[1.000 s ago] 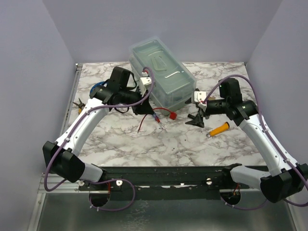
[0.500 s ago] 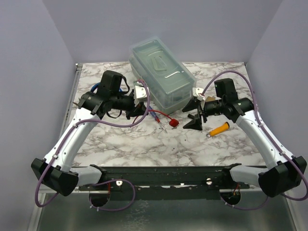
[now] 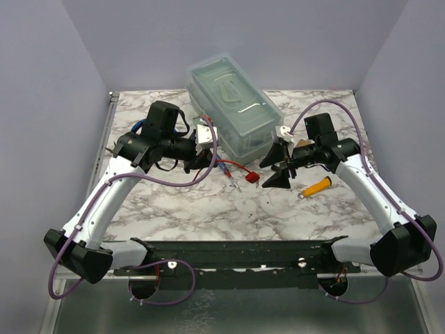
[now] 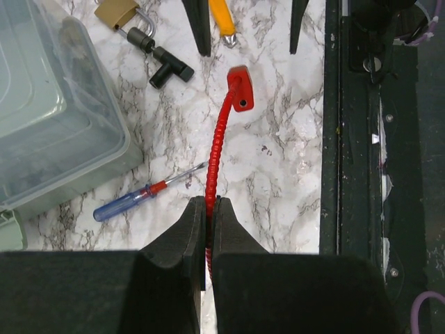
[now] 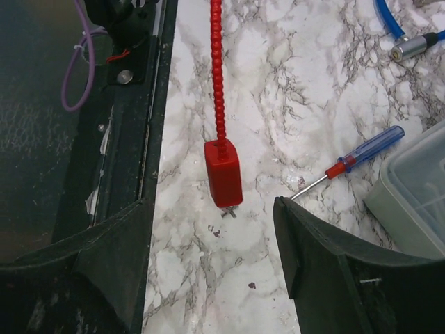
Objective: Lock with the key
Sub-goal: Lock the lock.
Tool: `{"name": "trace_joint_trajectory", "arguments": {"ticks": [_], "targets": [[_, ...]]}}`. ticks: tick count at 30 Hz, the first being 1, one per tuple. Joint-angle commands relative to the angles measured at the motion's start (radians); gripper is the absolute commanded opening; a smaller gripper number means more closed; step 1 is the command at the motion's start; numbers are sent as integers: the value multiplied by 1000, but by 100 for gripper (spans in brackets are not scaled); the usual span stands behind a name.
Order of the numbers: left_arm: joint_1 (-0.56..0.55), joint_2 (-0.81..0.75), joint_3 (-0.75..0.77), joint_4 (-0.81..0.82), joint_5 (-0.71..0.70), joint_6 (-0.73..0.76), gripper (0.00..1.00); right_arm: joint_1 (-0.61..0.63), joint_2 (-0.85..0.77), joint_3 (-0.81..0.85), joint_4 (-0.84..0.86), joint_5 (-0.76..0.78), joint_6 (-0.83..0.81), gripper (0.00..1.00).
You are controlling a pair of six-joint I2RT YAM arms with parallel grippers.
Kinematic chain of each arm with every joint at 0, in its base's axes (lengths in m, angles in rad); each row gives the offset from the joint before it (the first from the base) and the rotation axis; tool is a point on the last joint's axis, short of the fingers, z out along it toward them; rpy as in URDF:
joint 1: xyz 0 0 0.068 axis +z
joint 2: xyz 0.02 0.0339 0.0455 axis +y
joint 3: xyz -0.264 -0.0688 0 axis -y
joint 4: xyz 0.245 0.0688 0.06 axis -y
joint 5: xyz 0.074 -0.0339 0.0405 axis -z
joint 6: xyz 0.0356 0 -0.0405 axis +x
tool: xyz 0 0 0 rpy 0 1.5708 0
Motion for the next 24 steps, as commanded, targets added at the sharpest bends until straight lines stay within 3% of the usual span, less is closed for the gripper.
{"name": "trace_joint_trajectory", "arguments": {"ticks": [1,8,18,24], "targets": [[-21,-4,59,37,67,-8,0,9,22,20,-1,-43,18,75],[-32,2,73,49,75,-26,0,26,31,-5,35,-43,35,75],[-35,17,80,125,69,-123,0,48,33,-15,64,-59,51,56],[-34,20,72,154,72,-151,0,53,39,-17,65,-62,43,51]]}}
